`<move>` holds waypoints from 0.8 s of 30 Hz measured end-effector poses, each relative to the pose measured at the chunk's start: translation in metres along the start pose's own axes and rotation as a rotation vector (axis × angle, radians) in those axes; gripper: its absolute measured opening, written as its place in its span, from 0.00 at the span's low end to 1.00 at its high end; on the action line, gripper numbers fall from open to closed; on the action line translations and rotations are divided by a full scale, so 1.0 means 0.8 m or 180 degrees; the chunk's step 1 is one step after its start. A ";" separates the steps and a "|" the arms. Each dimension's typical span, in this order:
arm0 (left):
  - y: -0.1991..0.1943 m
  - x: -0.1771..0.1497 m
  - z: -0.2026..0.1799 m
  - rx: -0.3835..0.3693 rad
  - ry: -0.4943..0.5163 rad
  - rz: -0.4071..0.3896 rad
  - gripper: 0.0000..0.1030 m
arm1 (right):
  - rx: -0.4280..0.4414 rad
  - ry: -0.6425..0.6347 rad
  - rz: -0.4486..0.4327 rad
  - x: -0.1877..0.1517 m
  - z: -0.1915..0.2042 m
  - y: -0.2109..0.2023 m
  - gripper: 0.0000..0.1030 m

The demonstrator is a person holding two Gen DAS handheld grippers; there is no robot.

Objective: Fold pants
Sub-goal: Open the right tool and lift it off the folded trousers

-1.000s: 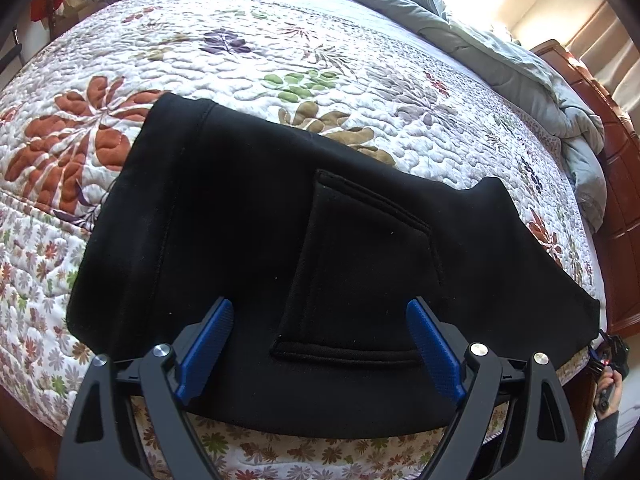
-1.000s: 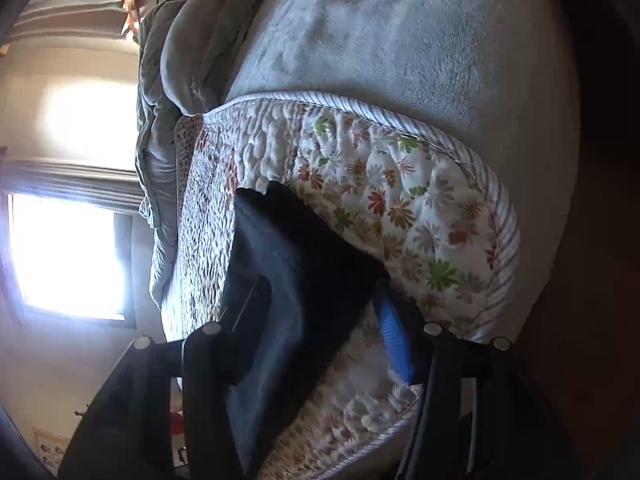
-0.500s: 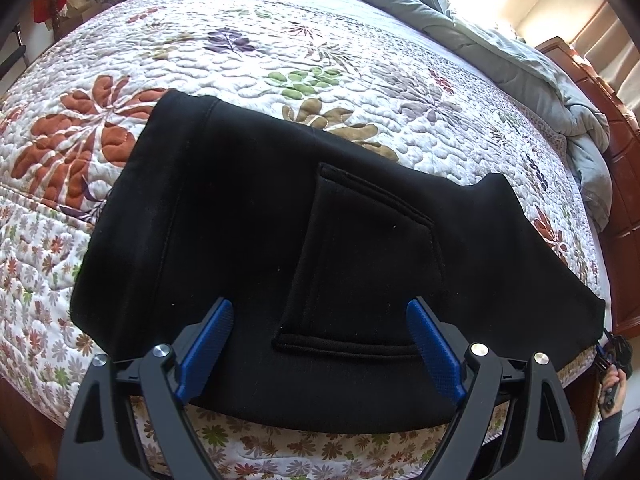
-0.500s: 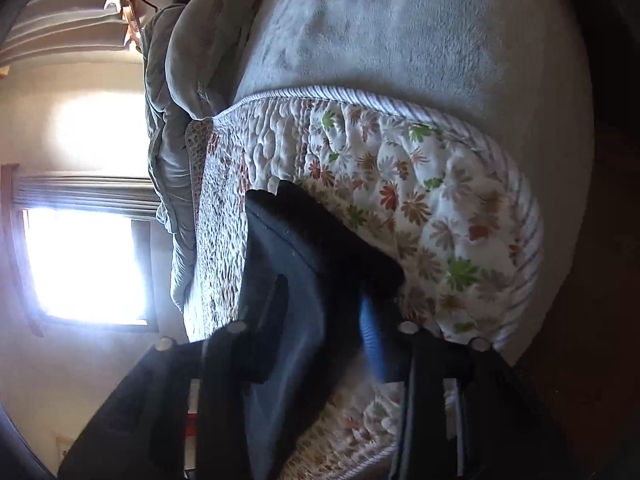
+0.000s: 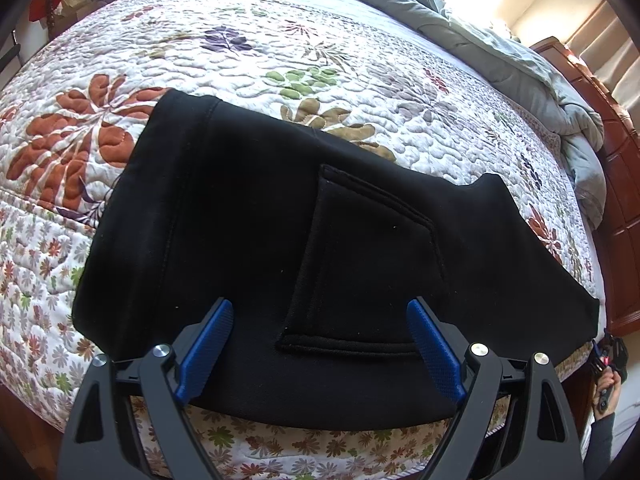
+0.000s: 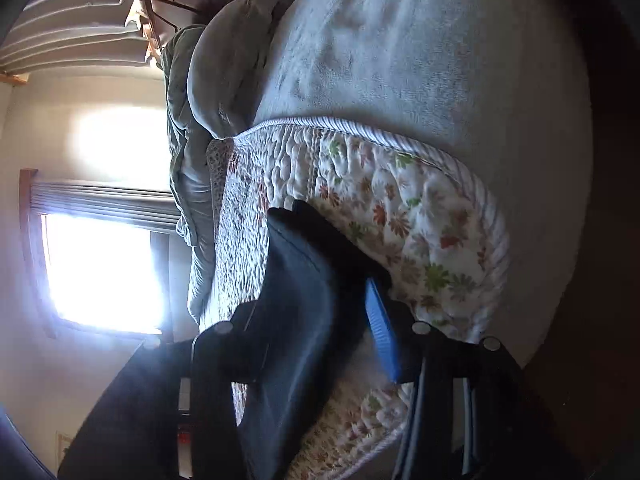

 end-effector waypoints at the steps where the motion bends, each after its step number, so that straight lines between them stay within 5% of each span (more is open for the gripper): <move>1: 0.000 0.000 0.000 0.0003 0.0000 -0.0001 0.86 | 0.0022 0.0028 0.0016 -0.003 -0.003 -0.002 0.44; 5: 0.000 0.000 0.001 0.0046 0.0005 0.0004 0.86 | 0.0011 0.0087 0.0094 -0.012 -0.017 0.007 0.44; 15: -0.001 0.000 -0.001 0.0031 -0.0013 0.0017 0.86 | 0.0508 0.0026 0.0110 -0.011 0.006 0.031 0.46; 24: -0.001 0.000 -0.001 0.0019 -0.0015 0.0009 0.86 | 0.0342 -0.0058 0.0160 -0.009 0.006 0.051 0.38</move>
Point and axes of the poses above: each gripper's, at about its wrist camera, not at the fingertips, and y roughly the way its jaws point, z to its left, x to its top, the point moved 5 cm from there along y, roughly the way its jaws point, and after that the axes turned 7 degrees about y, right-handed, at the moved point
